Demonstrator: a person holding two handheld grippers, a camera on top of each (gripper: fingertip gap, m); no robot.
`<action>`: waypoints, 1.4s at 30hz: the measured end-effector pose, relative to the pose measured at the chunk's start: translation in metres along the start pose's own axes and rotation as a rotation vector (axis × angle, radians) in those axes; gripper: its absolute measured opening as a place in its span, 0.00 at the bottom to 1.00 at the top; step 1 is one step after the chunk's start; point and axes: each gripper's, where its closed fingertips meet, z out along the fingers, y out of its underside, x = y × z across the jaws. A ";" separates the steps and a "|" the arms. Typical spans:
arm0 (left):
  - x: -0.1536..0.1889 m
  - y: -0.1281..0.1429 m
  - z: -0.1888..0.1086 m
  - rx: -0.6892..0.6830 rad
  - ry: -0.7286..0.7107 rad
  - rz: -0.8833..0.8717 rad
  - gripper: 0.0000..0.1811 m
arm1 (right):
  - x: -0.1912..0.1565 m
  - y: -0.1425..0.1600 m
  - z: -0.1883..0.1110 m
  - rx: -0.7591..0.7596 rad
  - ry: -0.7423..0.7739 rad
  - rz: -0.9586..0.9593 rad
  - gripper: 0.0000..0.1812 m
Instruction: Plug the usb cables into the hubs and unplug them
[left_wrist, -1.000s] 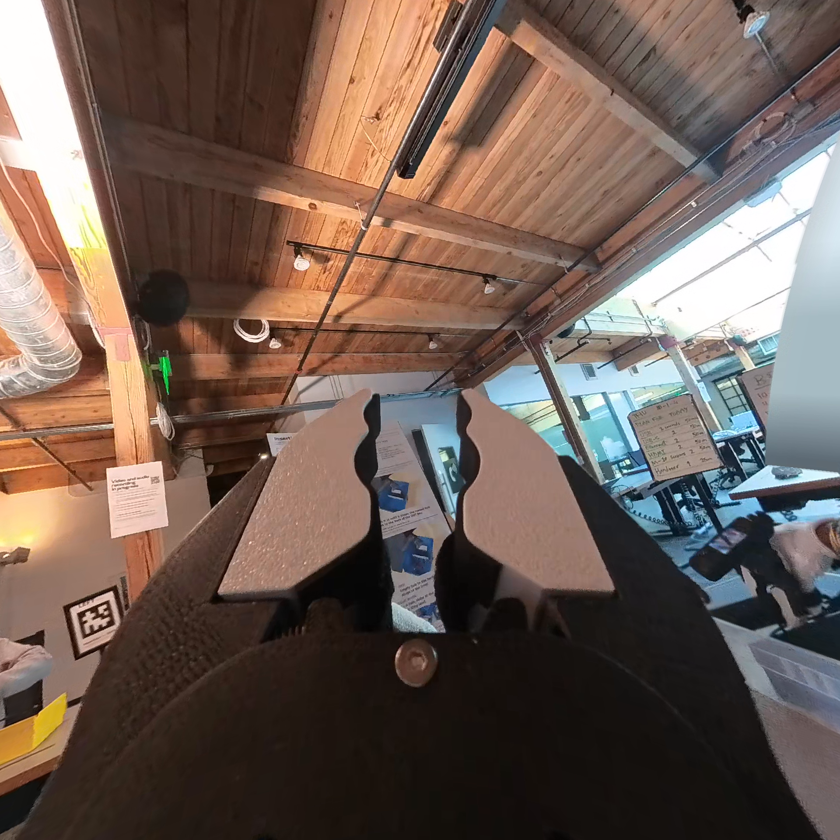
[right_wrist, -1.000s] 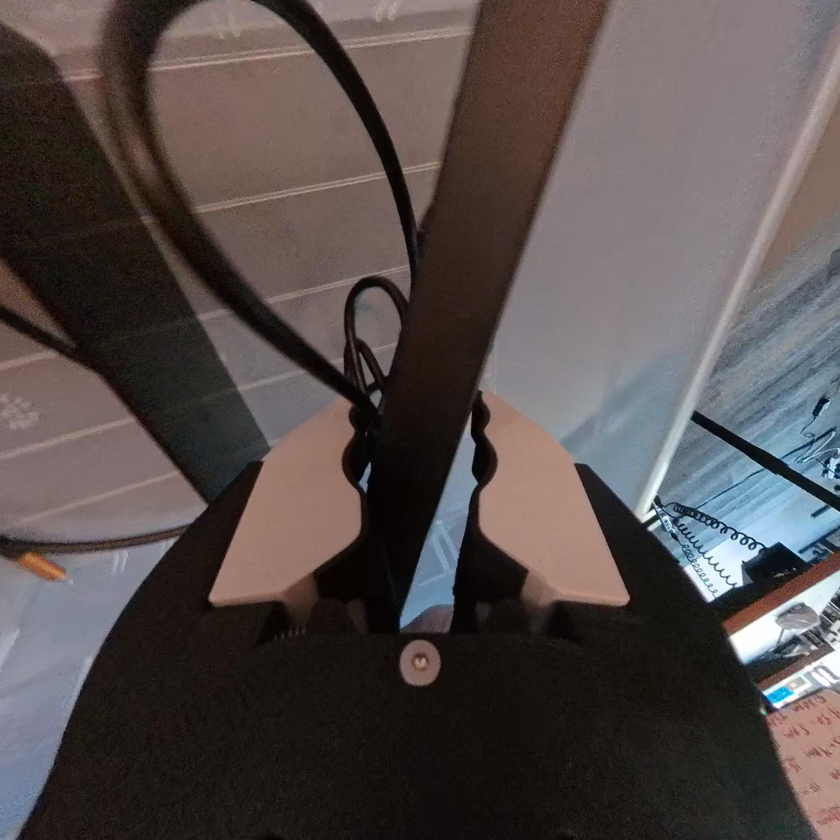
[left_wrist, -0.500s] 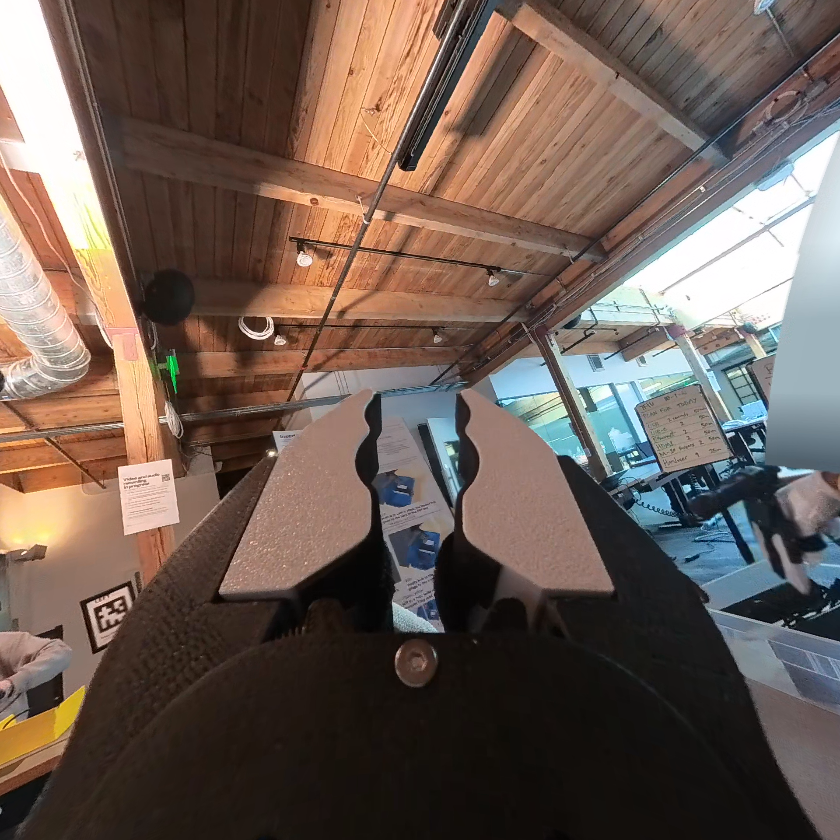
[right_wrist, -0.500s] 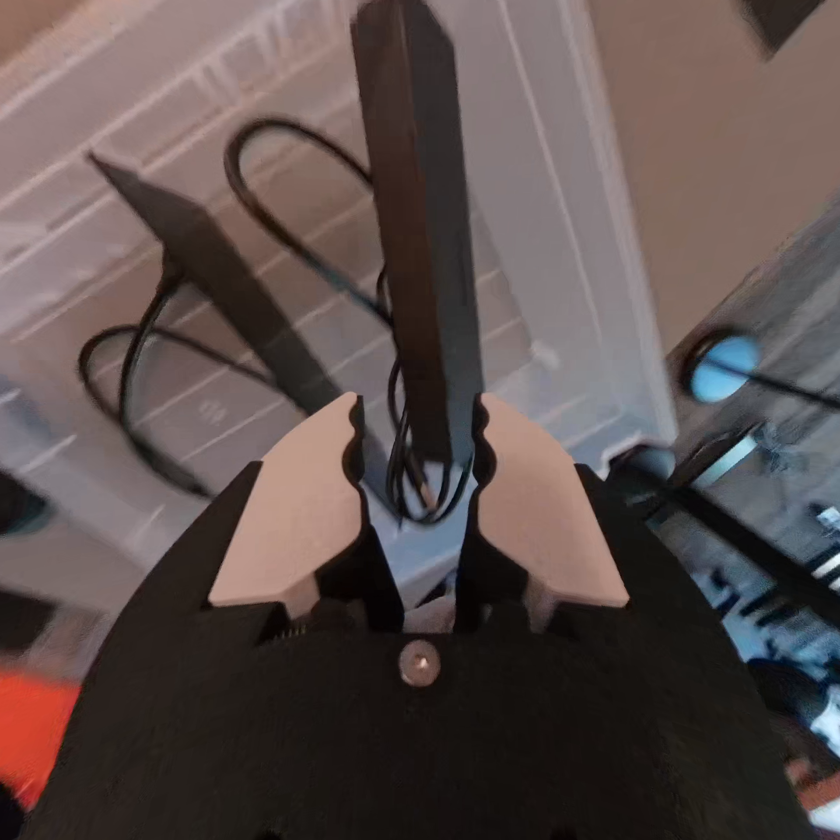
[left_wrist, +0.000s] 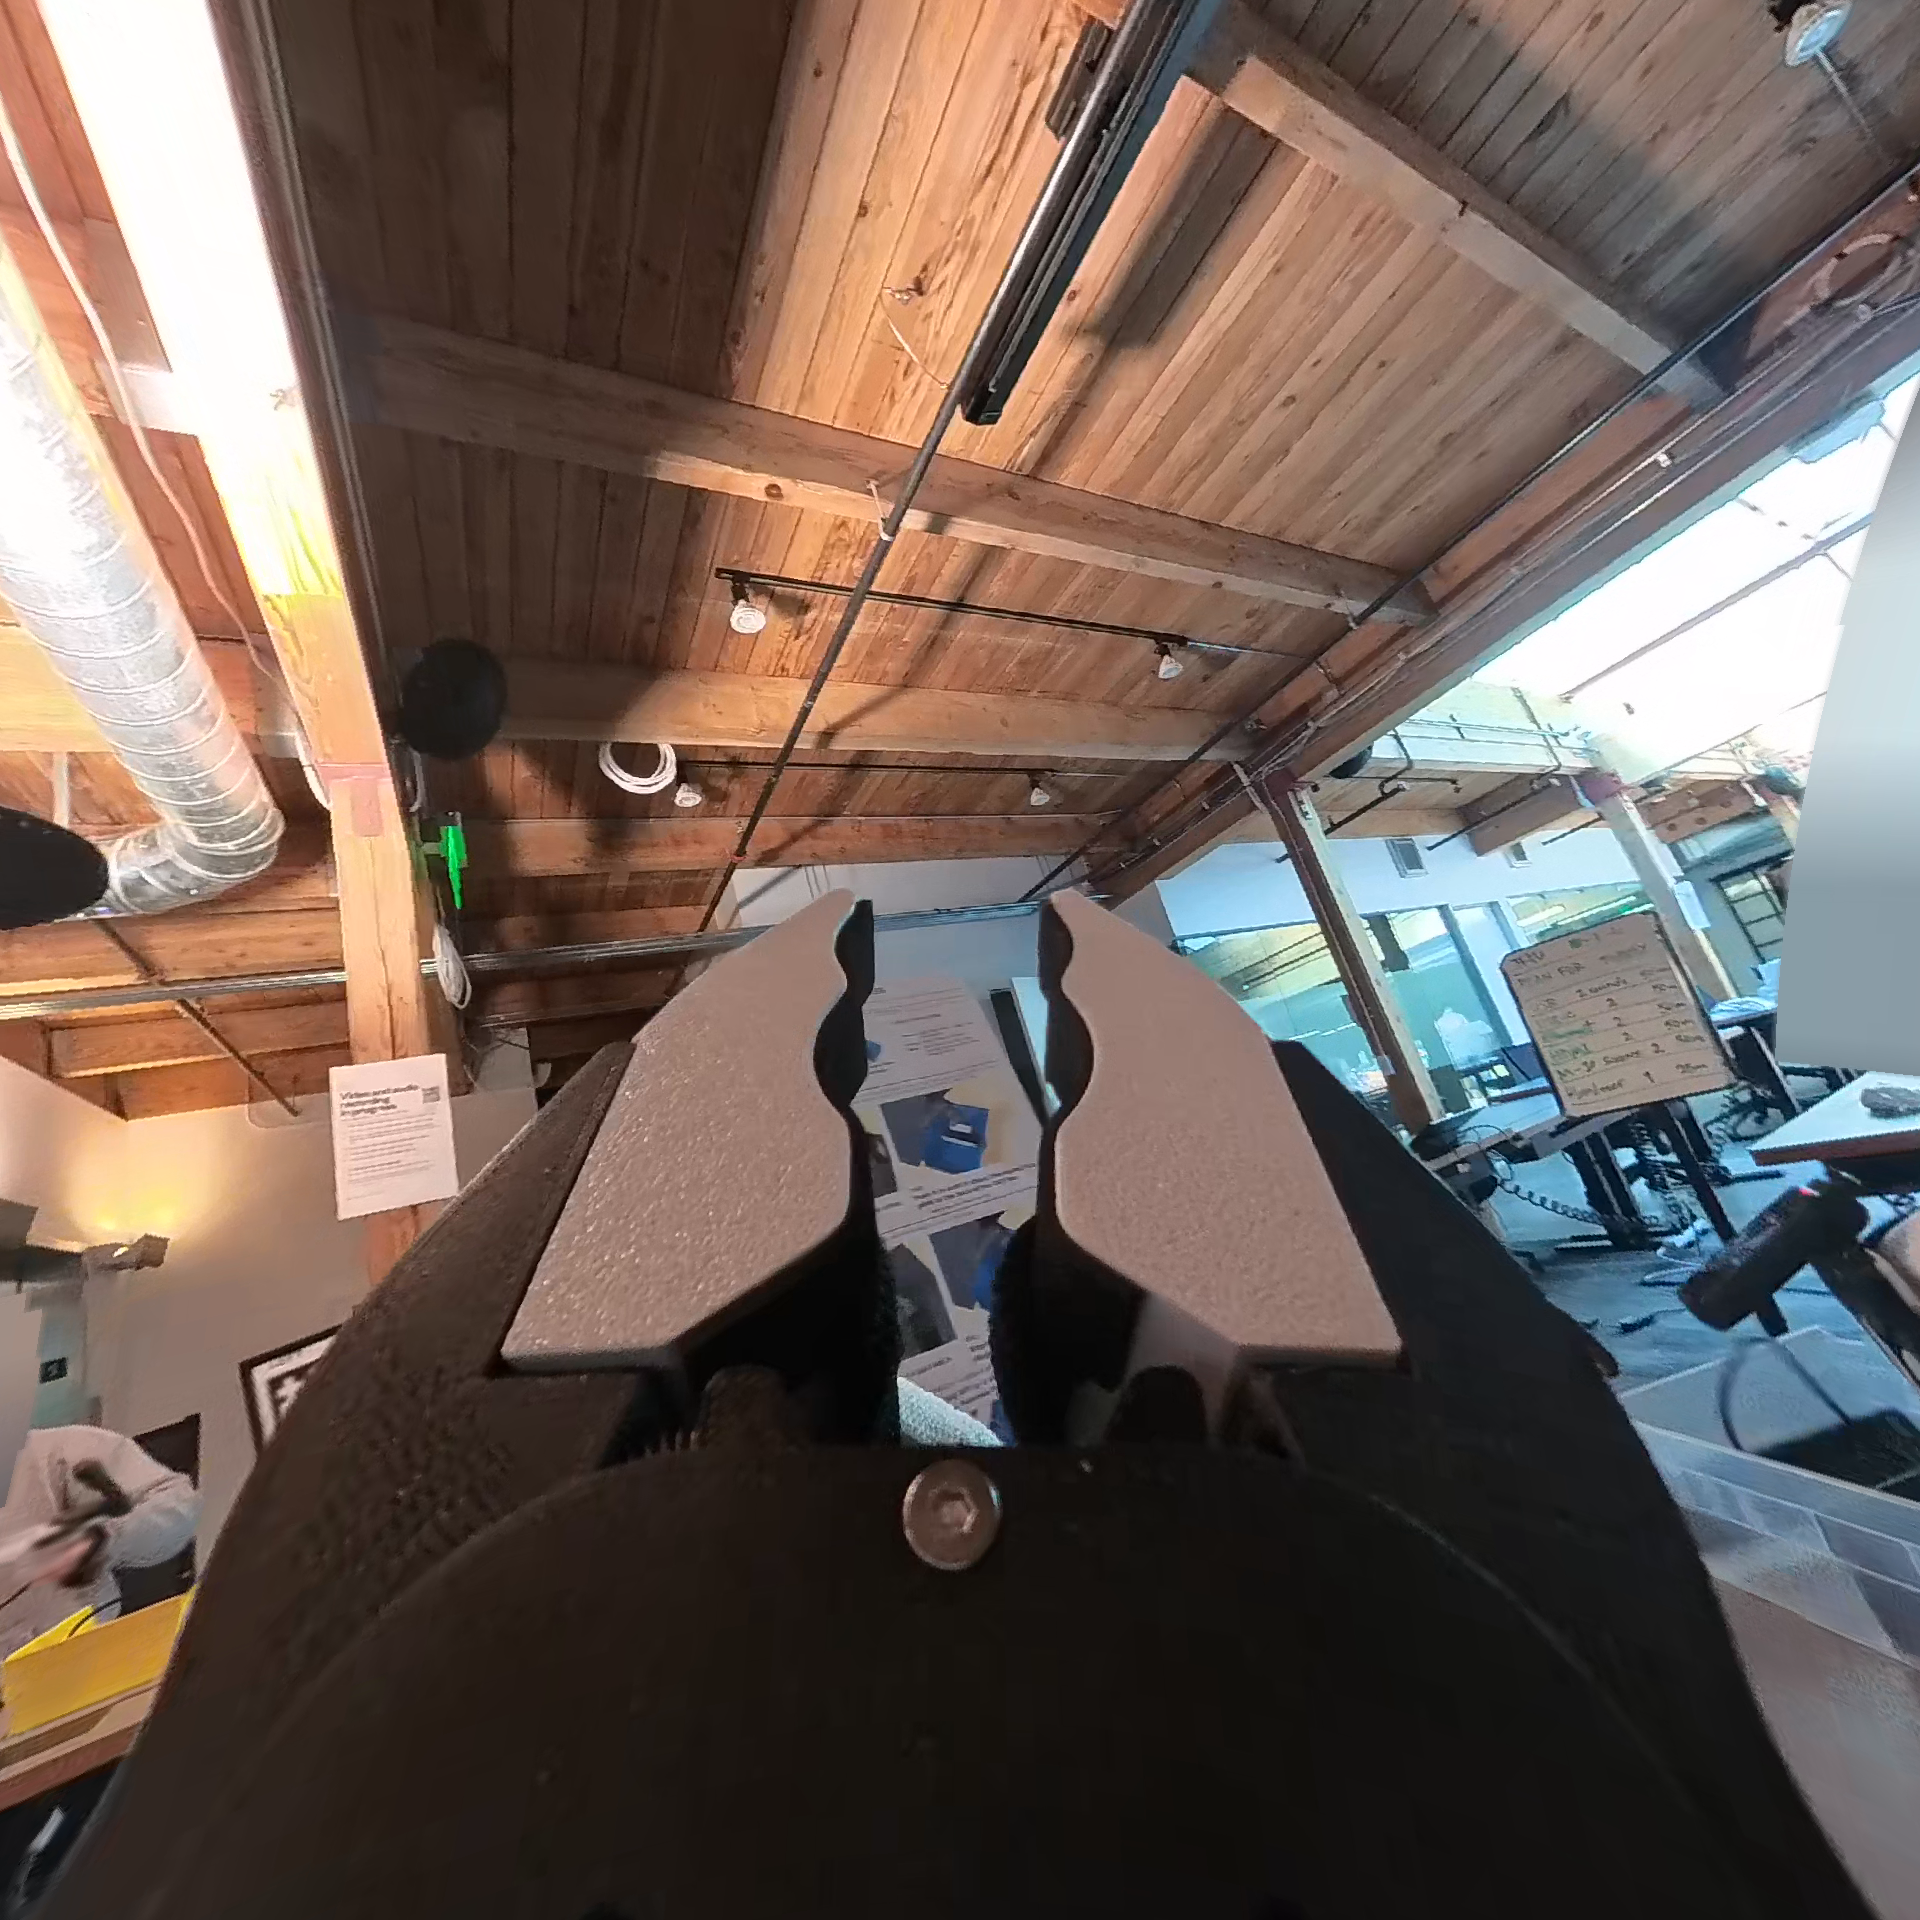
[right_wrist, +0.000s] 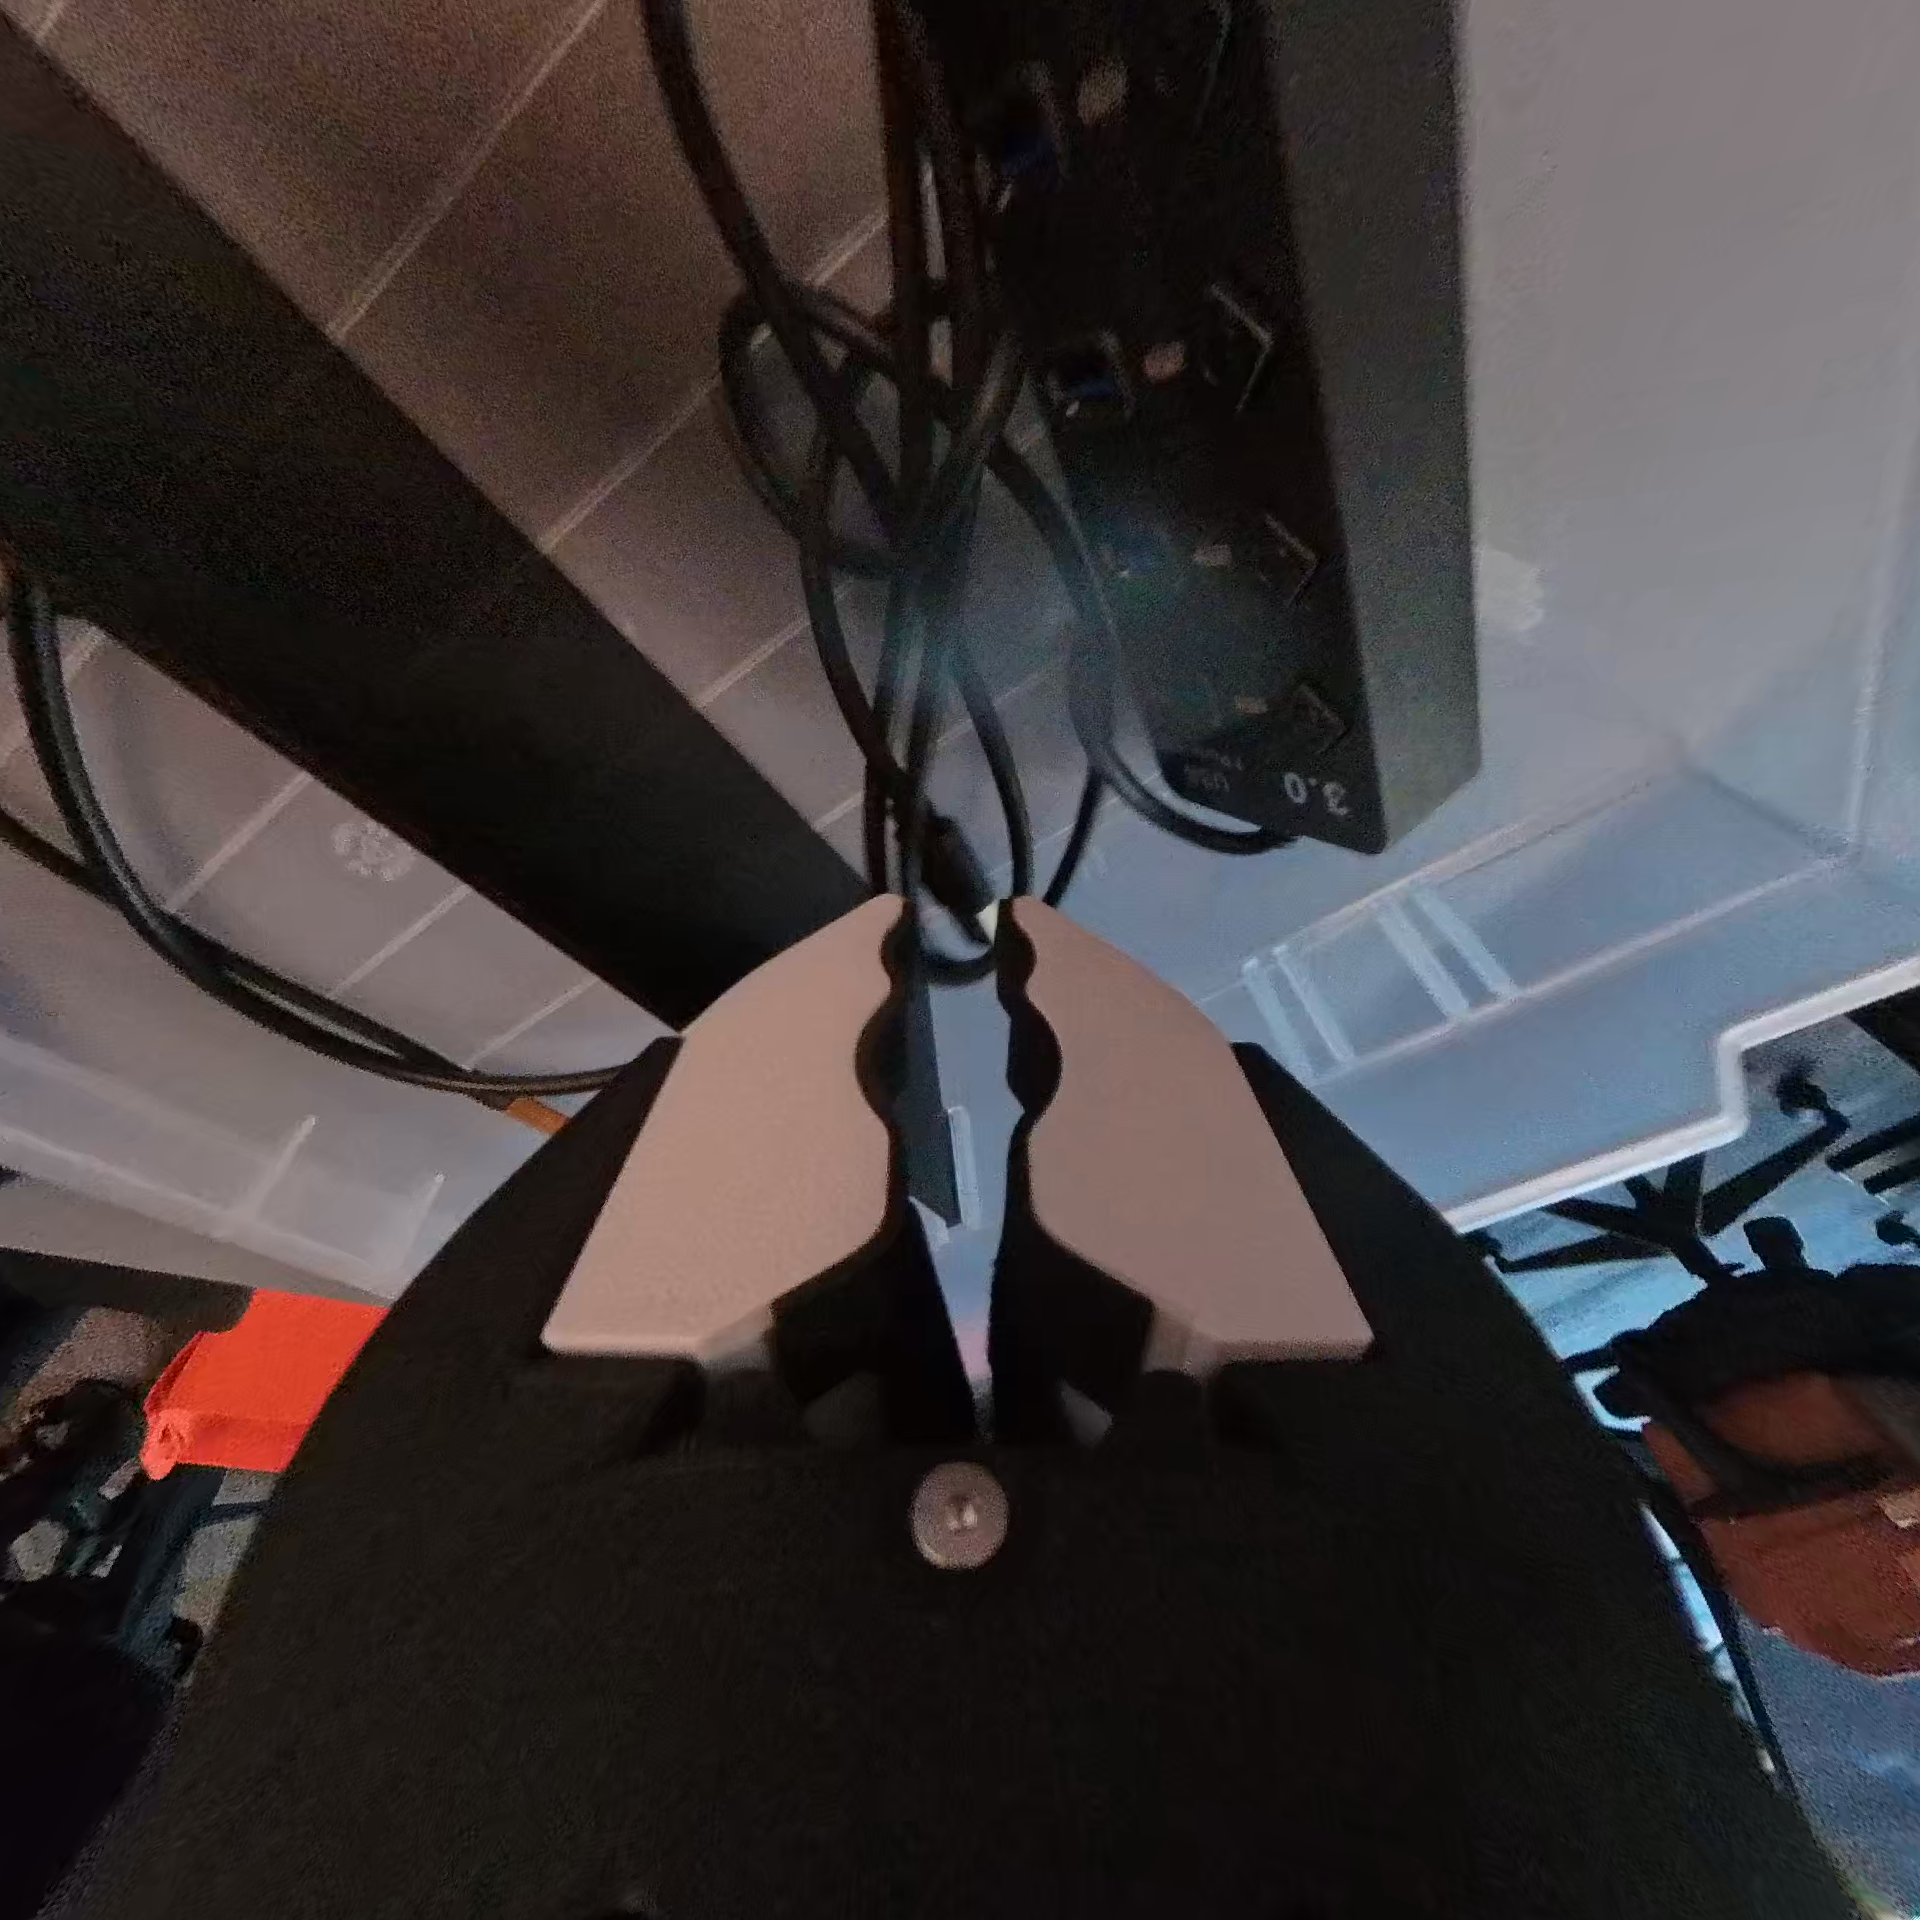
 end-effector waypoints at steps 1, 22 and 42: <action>-0.002 -0.001 -0.001 0.002 -0.007 0.001 0.16 | 0.000 -0.002 -0.002 -0.007 0.013 0.003 0.11; -0.066 0.041 -0.088 -0.602 -0.119 0.051 0.18 | -0.327 -0.143 -0.273 1.950 -0.185 -0.537 0.61; -0.062 0.300 -0.296 -1.983 0.010 -0.351 0.23 | -0.375 -0.191 -0.195 2.025 -0.617 -0.384 0.63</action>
